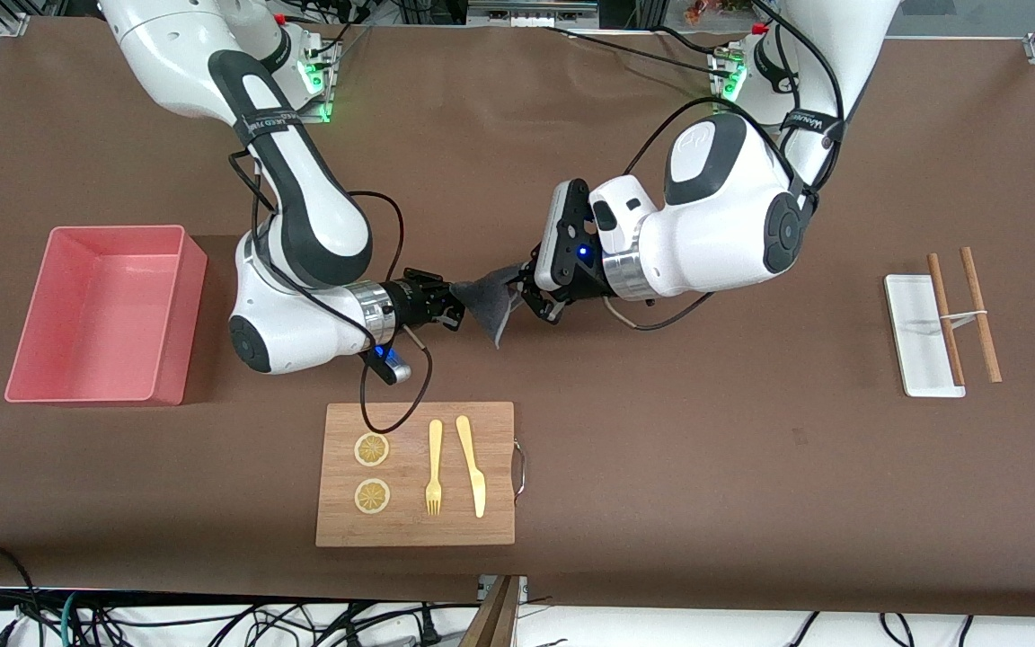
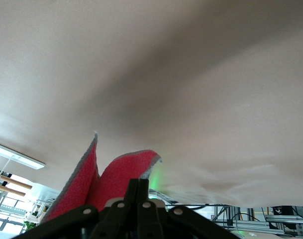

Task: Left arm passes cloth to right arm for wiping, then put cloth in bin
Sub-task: 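Open the left gripper to release the cloth to the right gripper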

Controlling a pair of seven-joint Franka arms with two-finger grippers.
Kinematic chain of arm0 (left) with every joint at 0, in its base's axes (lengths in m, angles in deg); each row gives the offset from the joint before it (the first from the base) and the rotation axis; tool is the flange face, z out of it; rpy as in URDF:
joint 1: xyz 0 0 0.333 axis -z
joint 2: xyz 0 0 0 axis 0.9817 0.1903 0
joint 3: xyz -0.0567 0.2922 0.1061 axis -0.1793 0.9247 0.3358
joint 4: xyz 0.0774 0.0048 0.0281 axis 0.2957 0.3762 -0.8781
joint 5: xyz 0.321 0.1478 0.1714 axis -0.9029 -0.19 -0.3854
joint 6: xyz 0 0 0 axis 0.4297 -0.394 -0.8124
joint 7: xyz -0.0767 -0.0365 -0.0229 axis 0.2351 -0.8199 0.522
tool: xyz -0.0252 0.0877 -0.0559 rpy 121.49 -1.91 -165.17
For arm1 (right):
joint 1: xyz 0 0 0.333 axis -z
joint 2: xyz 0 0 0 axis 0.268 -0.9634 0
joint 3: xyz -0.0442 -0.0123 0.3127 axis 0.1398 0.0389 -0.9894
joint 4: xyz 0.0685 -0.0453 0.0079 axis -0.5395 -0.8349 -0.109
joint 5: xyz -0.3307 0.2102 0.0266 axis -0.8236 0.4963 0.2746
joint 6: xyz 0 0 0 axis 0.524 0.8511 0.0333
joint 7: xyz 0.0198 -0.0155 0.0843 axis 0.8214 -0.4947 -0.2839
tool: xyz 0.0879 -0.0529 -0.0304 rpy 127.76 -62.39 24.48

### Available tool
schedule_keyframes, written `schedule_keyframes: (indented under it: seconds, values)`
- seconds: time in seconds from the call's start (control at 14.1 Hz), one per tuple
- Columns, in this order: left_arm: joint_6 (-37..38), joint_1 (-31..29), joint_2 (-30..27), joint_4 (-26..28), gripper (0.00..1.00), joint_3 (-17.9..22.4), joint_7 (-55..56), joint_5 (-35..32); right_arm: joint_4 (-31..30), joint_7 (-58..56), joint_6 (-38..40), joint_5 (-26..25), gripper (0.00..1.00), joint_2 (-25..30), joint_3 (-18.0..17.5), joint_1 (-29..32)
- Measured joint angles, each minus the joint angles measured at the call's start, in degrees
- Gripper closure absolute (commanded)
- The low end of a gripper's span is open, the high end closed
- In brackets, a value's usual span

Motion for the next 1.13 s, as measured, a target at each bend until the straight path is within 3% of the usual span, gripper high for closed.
schedule_keyframes:
  seconds: [0.07,0.14,0.21,0.85,1.13]
  values:
    - [0.0,0.0,0.0,0.0,0.60,0.0,0.0,0.0,0.1,0.0,0.0,0.0,1.00,0.0,0.0,0.2]
    - [0.0,0.0,0.0,0.0,0.05,0.0,0.0,0.0,0.2,0.0,0.0,0.0,1.00,0.0,0.1,0.5]
    - [0.0,0.0,0.0,0.0,0.00,0.0,0.0,0.0,0.4,0.0,0.4,0.0,1.00,0.0,0.1,0.9]
    - [0.4,-0.1,-0.1,0.0,0.00,0.0,0.1,0.2,4.9,0.0,6.4,-1.0,1.00,0.1,0.2,3.4]
    - [7.2,-3.0,-2.6,0.0,0.00,0.4,5.5,1.3,4.9,-0.6,7.7,-5.3,1.00,0.1,0.3,4.1]
